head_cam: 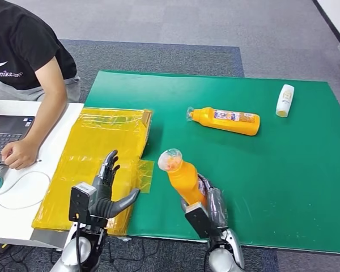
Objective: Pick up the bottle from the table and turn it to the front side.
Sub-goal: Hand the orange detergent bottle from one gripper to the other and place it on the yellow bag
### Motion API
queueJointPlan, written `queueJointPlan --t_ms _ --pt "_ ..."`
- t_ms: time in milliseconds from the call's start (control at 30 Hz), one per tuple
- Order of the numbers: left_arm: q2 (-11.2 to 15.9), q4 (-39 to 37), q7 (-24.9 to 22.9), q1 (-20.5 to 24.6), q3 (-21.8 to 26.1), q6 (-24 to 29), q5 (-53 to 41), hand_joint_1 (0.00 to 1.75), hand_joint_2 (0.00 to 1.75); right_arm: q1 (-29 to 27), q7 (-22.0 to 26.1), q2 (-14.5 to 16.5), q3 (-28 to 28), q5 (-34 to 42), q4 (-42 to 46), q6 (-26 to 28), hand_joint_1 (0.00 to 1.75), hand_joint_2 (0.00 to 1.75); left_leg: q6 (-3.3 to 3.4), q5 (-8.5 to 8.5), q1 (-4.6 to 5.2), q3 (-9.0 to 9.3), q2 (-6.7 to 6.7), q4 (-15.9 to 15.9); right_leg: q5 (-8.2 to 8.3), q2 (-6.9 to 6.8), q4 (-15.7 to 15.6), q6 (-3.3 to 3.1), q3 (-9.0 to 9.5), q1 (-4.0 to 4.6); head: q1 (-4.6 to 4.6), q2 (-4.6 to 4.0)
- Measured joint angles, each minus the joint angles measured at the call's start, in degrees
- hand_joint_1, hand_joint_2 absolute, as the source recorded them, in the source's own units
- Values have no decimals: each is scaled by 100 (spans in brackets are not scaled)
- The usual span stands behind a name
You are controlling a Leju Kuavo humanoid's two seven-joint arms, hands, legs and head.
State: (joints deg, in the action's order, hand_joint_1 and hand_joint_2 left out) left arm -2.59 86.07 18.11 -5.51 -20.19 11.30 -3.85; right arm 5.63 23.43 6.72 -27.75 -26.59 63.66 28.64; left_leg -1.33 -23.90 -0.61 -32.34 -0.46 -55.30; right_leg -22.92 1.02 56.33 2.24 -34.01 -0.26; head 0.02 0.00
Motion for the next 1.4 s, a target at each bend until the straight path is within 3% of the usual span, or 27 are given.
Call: queueJointPlan --t_ms 133,233,667,1067,1400 --pt "3 -81 -47 194 11 -192 20 0 175 62 -107 -7 -336 -1214 17 732 172 175 0 3 0 -9 -1 0 2 -1 2 2 -8 0 0 0" --pt "3 -148 -62 366 14 -270 -45 0 175 136 -219 -9 -563 -1594 14 942 171 175 0 3 0 -10 -1 0 1 -1 3 2 -9 0 0 0" --pt "3 -311 -80 588 26 -331 -72 0 175 267 -248 -29 -927 -1250 195 805 173 175 1 4 0 -25 -1 -1 2 -2 3 2 -24 -1 0 0" --pt "44 -320 195 645 -174 -258 -419 0 175 440 -332 -55 -985 448 480 -189 174 175 5 7 1 -38 -1 -1 3 -2 3 4 -34 -1 0 0" --pt "112 -40 264 611 -330 -300 -357 0 175 438 -309 -60 -881 551 505 -241 172 175 5 7 1 -38 -1 -1 3 -2 3 4 -35 -1 -1 0"
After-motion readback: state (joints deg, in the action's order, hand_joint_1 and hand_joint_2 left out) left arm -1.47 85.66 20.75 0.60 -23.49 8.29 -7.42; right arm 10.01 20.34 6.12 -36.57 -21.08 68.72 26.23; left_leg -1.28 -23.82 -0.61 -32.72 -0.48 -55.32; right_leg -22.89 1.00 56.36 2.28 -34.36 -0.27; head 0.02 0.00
